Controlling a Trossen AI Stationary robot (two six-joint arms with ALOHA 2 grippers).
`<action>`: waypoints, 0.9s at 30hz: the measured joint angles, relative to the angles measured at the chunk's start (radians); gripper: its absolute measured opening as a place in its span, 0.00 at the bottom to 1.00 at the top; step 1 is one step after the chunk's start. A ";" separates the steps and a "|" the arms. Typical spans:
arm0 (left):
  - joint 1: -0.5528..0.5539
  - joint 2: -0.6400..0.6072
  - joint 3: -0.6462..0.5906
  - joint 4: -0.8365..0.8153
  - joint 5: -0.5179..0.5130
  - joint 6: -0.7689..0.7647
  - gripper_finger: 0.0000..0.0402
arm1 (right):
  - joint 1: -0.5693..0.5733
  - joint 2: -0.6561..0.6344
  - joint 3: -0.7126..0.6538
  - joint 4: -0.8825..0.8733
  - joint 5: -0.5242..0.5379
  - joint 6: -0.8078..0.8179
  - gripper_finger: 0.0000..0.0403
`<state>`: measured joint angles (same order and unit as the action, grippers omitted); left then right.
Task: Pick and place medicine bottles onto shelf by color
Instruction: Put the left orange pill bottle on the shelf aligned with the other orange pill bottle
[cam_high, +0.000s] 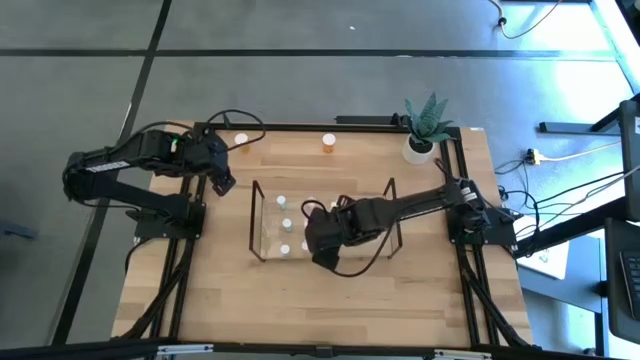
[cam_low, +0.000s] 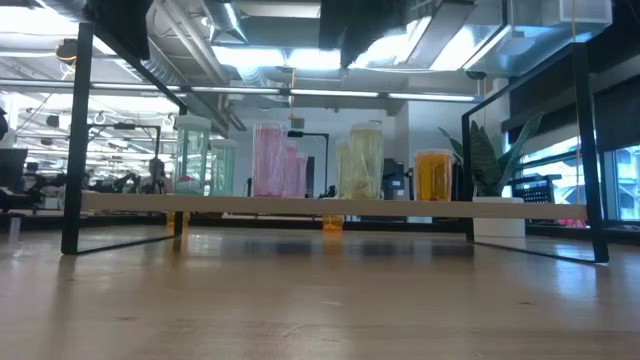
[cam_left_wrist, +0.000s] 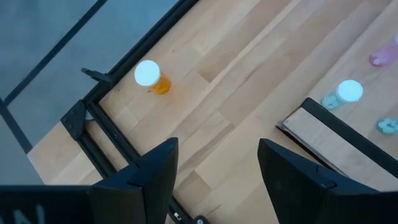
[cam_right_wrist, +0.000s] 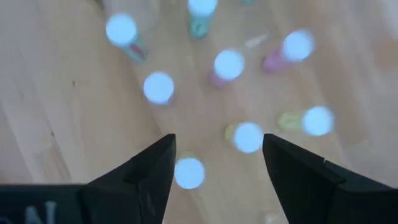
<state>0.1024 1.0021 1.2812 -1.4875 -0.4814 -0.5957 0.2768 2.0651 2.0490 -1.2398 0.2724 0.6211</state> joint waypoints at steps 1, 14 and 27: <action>0.011 0.000 0.000 0.001 0.005 0.002 0.53 | 0.000 0.000 0.025 -0.016 0.019 -0.001 0.60; 0.268 0.061 0.000 0.151 0.041 0.122 0.53 | 0.000 -0.001 0.261 -0.195 0.213 -0.026 0.60; 0.652 0.315 0.000 0.279 0.299 0.374 0.53 | -0.063 -0.015 0.306 -0.265 0.276 -0.119 0.60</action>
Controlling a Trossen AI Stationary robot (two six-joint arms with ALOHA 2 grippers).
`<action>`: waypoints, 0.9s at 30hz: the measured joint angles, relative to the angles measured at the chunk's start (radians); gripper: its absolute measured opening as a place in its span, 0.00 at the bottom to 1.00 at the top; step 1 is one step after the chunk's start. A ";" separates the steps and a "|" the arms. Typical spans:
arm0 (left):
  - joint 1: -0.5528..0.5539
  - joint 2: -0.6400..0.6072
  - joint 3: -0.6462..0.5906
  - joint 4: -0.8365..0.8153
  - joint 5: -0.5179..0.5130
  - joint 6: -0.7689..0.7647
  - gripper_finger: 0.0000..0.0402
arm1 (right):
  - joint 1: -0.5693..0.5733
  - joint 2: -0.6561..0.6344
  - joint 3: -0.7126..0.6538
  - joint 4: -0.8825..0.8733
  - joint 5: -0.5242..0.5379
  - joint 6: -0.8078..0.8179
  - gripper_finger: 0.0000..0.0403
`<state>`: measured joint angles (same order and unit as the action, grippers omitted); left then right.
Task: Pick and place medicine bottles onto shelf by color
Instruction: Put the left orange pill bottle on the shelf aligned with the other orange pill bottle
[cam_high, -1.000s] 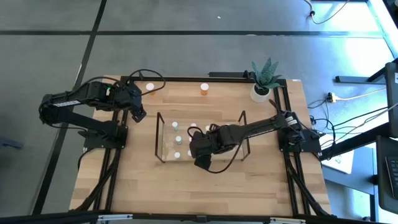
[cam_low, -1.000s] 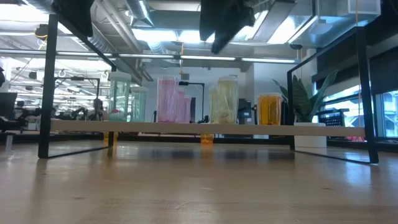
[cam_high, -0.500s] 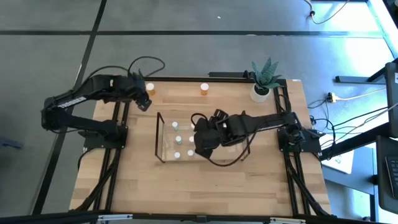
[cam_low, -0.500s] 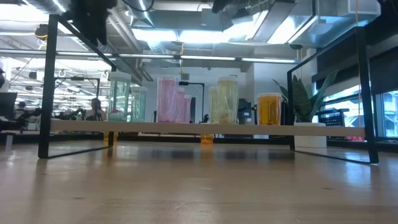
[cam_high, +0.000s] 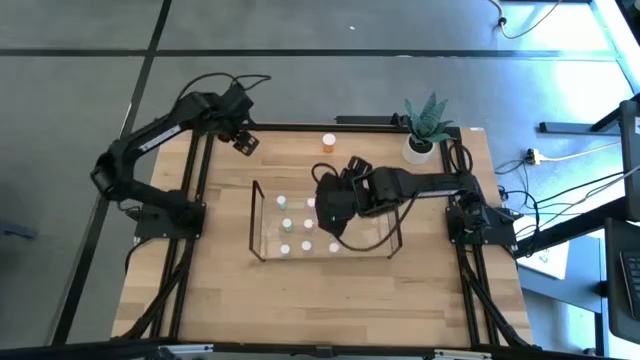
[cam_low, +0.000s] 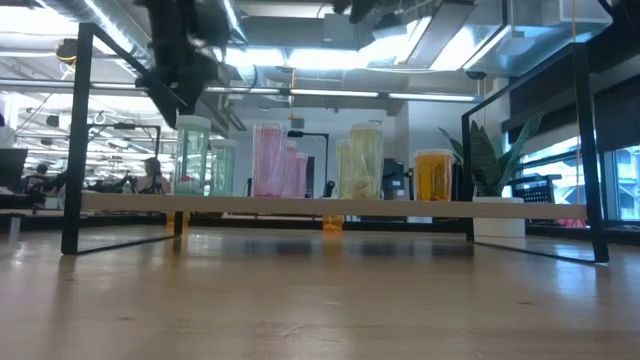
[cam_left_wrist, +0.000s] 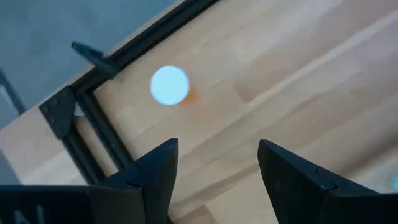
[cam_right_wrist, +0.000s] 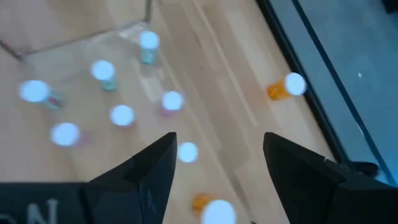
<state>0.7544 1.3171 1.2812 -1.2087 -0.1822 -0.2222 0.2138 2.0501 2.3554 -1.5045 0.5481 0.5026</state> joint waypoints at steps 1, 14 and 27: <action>0.019 0.021 0.000 0.000 0.001 0.012 0.53 | -0.015 -0.003 0.000 -0.008 -0.002 -0.016 0.60; 0.177 0.208 0.000 0.055 0.096 0.079 0.53 | -0.312 -0.022 0.000 -0.058 -0.343 -0.394 0.60; 0.188 0.215 0.000 0.051 0.095 0.077 0.53 | -0.392 -0.022 -0.001 -0.022 -0.247 -0.350 0.60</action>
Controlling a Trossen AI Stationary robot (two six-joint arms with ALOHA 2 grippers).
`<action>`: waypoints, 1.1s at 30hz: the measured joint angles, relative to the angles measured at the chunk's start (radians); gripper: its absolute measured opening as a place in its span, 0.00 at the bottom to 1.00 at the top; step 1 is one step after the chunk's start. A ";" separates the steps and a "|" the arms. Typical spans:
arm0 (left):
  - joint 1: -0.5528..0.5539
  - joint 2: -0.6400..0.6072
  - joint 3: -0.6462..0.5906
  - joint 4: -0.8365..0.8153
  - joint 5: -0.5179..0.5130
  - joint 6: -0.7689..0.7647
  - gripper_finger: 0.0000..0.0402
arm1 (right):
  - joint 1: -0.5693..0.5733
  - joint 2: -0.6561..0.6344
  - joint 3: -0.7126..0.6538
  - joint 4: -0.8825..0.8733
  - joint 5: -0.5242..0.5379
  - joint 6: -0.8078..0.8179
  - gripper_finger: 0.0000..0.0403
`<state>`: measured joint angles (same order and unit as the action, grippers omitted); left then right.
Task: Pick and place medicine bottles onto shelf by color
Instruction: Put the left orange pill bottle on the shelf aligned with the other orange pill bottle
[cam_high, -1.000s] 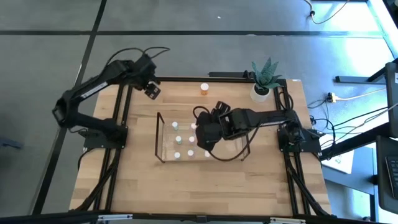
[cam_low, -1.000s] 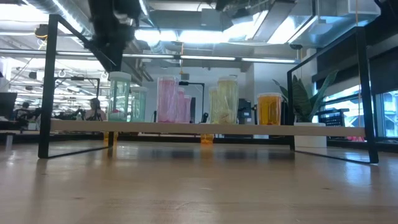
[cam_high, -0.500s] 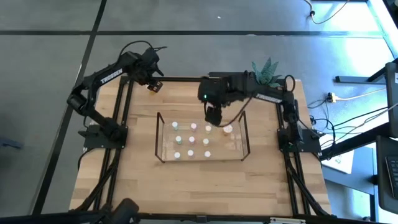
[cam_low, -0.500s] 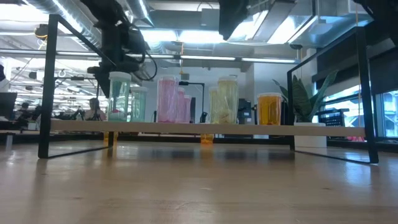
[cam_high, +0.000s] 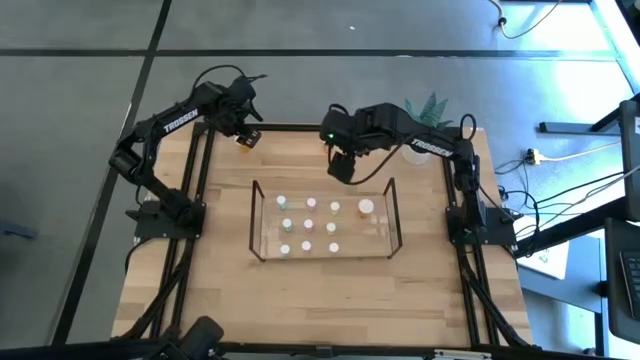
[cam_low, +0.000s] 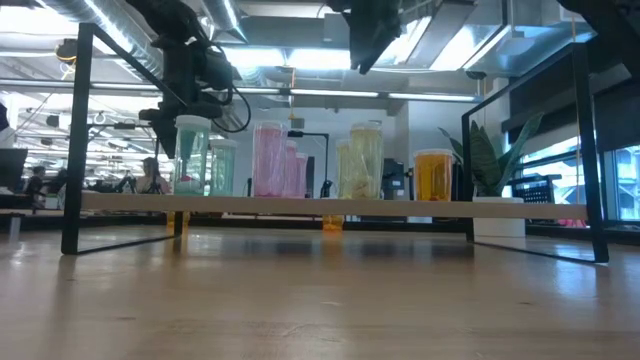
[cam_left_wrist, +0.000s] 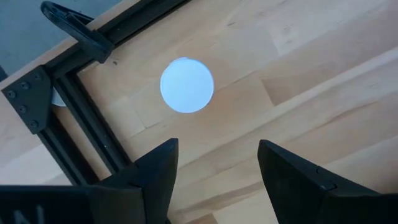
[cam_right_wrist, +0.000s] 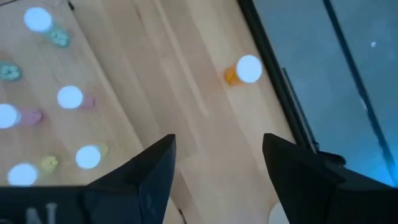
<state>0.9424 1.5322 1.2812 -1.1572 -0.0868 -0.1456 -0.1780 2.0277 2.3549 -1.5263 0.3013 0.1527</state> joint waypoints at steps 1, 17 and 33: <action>0.000 0.000 0.000 0.000 0.000 0.000 0.53 | 0.000 0.000 0.000 0.004 0.013 0.000 0.60; 0.000 -0.001 0.000 -0.019 0.000 -0.010 0.53 | 0.000 0.000 -0.001 0.116 0.019 0.131 0.60; -0.003 -0.002 -0.013 0.005 0.000 -0.011 0.53 | 0.000 0.000 -0.001 0.268 0.019 0.132 0.60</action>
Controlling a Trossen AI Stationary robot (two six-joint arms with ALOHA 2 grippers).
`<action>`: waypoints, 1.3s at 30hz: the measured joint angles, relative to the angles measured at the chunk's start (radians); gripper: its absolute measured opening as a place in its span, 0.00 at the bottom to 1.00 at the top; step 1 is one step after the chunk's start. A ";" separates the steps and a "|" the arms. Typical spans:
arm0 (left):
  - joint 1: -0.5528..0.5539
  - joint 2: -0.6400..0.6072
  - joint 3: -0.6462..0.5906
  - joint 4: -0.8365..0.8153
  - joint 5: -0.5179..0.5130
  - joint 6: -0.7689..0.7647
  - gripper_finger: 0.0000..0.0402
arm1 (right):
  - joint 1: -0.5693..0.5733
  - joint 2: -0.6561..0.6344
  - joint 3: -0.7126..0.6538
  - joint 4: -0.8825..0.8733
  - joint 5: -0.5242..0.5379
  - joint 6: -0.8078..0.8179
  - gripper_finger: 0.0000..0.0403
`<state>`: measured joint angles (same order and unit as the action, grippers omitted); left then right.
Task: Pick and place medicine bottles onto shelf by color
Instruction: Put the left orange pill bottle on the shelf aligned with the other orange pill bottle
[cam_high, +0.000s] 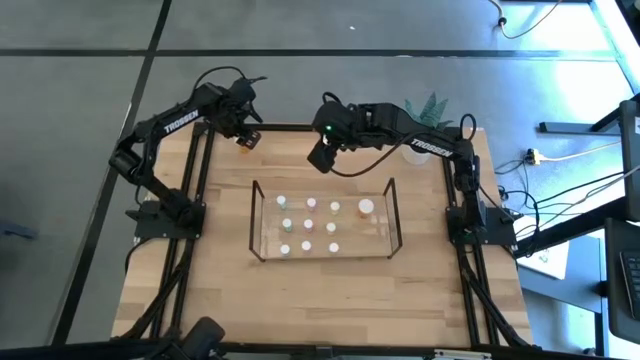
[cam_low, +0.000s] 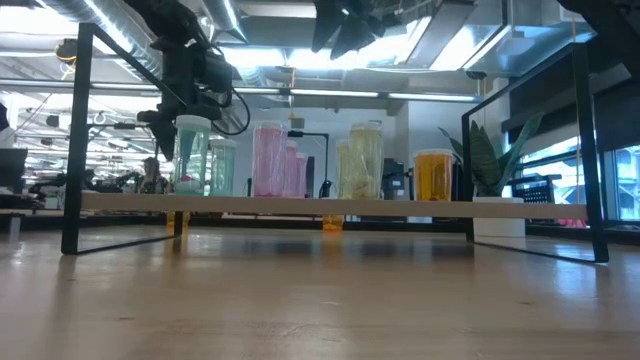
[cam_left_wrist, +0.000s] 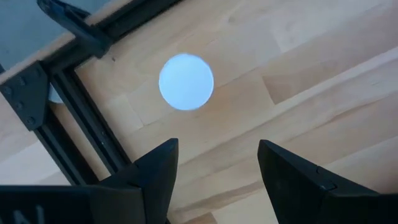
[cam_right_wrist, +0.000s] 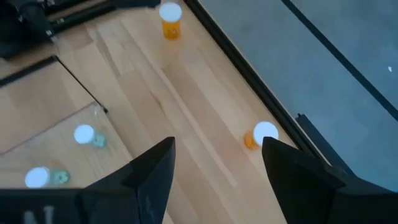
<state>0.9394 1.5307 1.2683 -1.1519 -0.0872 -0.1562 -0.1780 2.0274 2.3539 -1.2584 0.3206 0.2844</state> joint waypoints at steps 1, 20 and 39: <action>0.000 0.000 -0.006 0.001 0.000 -0.002 0.53 | 0.000 0.000 0.000 0.008 0.000 0.000 0.60; 0.016 0.000 -0.092 0.170 -0.044 -0.077 0.83 | 0.000 0.000 0.000 0.045 0.000 0.000 0.60; 0.029 0.001 -0.292 0.471 -0.080 -0.016 0.98 | 0.000 0.000 0.000 0.047 0.000 -0.002 0.60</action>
<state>0.9687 1.5318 0.9758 -0.6804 -0.1674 -0.1723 -0.1780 2.0274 2.3539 -1.2114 0.3207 0.2829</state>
